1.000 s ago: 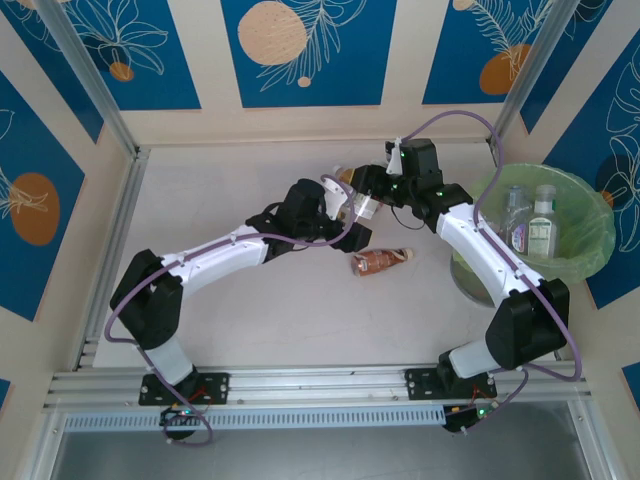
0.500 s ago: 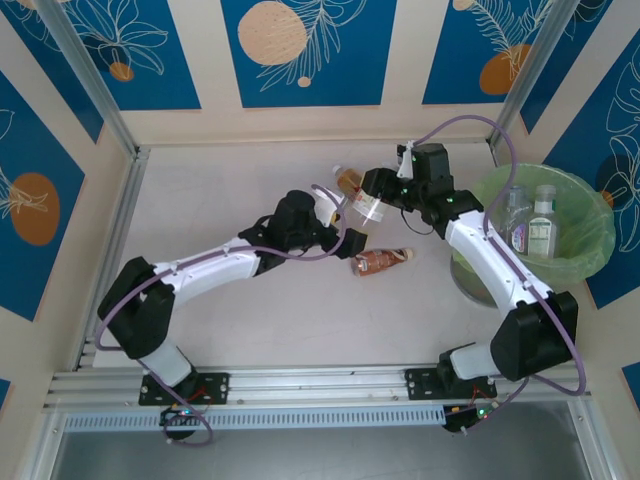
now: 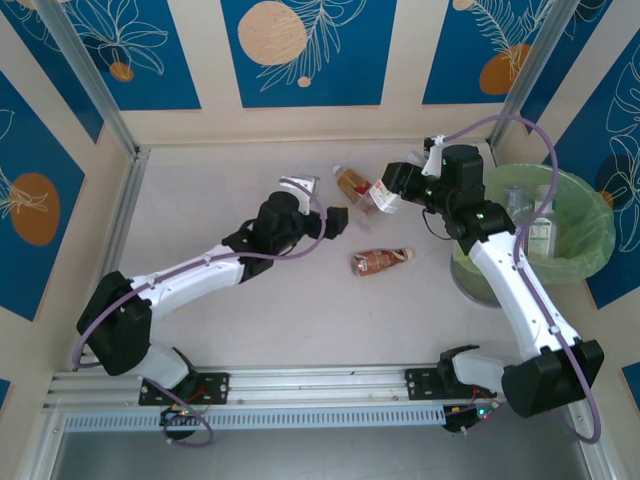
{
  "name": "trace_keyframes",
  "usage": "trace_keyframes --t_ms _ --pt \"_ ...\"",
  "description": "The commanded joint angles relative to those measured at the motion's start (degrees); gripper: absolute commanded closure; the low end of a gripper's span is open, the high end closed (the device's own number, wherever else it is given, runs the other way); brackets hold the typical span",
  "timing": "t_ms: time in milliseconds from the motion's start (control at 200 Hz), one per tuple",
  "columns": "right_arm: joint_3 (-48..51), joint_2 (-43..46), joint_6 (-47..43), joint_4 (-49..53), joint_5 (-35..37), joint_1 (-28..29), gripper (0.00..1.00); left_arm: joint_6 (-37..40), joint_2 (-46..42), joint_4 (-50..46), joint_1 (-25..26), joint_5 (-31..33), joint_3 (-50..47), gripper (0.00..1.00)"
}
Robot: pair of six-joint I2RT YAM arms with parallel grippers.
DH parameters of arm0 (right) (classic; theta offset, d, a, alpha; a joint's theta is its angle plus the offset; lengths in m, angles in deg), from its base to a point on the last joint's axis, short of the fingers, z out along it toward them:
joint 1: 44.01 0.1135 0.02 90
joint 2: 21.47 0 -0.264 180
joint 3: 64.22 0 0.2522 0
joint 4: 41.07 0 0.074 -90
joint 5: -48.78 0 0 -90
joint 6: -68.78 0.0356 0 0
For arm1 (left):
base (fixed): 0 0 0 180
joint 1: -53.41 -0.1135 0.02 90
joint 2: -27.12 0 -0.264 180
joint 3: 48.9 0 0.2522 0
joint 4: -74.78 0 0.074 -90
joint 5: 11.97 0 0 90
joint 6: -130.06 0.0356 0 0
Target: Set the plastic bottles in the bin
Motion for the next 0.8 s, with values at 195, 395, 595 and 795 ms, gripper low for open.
trace_keyframes --t_ms 195,395,595,795 --pt "-3.07 8.71 -7.36 7.71 4.63 -1.44 0.74 -7.33 2.74 -7.73 -0.63 12.82 3.09 0.00" --pt "-7.68 11.35 -10.63 12.35 8.90 -3.59 0.74 -8.06 3.58 -7.63 -0.83 12.75 3.00 0.00" --pt "-15.18 12.40 -13.39 16.33 9.23 -10.75 0.74 -7.91 5.30 -10.33 -1.26 12.25 5.03 0.00" --pt "-21.94 11.90 -16.53 18.67 13.64 -19.88 0.74 -8.28 6.66 -10.44 -1.90 9.74 6.45 0.00"
